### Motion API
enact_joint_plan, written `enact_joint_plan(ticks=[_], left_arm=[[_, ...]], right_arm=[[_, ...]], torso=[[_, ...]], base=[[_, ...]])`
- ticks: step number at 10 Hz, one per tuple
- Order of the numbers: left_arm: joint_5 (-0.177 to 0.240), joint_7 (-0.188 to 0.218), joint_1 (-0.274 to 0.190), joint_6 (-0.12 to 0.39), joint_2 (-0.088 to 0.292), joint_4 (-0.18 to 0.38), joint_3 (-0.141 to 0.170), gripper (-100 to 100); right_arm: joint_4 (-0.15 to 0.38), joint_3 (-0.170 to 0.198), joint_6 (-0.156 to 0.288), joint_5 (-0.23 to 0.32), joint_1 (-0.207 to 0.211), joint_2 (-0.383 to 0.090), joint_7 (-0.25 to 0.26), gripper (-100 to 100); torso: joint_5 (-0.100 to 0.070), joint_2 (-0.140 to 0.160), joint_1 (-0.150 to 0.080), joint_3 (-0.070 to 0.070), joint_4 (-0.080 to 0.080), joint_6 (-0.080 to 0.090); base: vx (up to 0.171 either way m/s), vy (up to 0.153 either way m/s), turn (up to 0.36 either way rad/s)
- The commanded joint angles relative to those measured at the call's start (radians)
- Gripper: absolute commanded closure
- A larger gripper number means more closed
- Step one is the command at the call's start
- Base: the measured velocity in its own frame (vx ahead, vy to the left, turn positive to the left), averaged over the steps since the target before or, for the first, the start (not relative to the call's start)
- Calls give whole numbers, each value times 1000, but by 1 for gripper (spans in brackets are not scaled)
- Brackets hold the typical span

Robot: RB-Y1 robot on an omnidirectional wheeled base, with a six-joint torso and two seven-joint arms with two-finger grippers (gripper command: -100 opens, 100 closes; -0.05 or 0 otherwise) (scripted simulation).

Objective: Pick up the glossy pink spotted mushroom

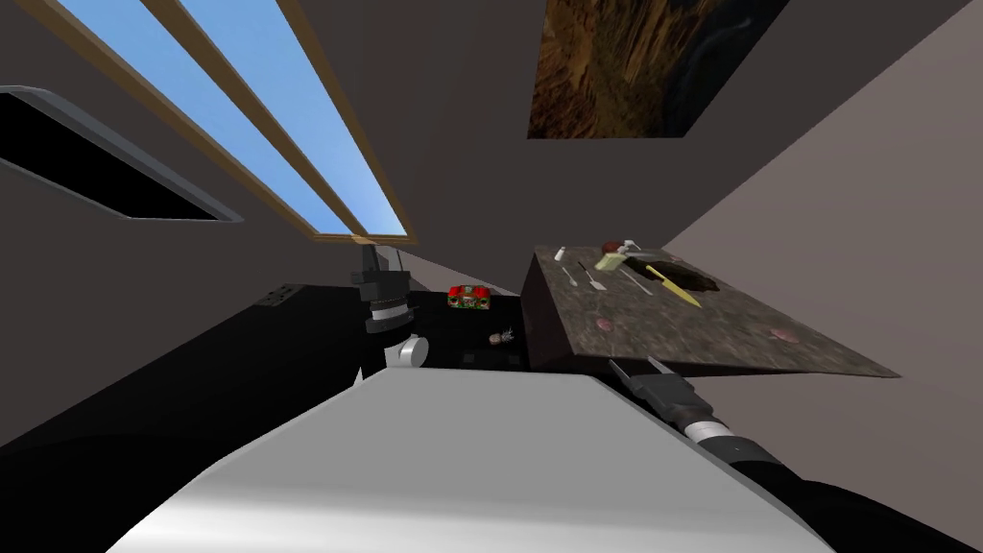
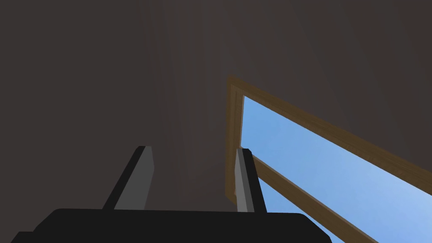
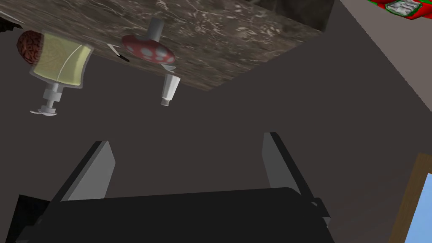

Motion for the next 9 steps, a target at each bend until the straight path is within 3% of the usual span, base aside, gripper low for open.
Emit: enact_joint_plan(ticks=[1, 2, 3, 6, 7, 9], left_arm=[[0, 0, 0, 0, 0, 0, 0, 0], [0, 0, 0, 0, 0, 0, 0, 0], [0, 0, 0, 0, 0, 0, 0, 0], [0, 0, 0, 0, 0, 0, 0, 0], [0, 0, 0, 0, 0, 0, 0, 0], [0, 0, 0, 0, 0, 0, 0, 0]], right_arm=[[11, -5, 16, 47, 38, -39, 21, -100], [18, -6, 28, 77, 71, -67, 44, -100], [18, -6, 28, 87, 71, -67, 44, -100], [37, 1, 62, 187, 162, -148, 110, -100], [37, 1, 62, 198, 162, -148, 110, -100], [47, 10, 83, 262, 215, -195, 151, -100]], torso=[[0, 0, 0, 0, 0, 0], [0, -1, 0, 0, 0, 0], [0, -3, 0, -2, -1, 0], [0, -3, -2, -1, -1, 0], [0, -4, -1, -2, -1, 0], [0, -3, -2, -2, -1, 0]], base=[[94, -5, 121], [136, -7, 214], [104, -21, 65], [125, -35, 148], [112, -32, 32], [121, -53, 109]])
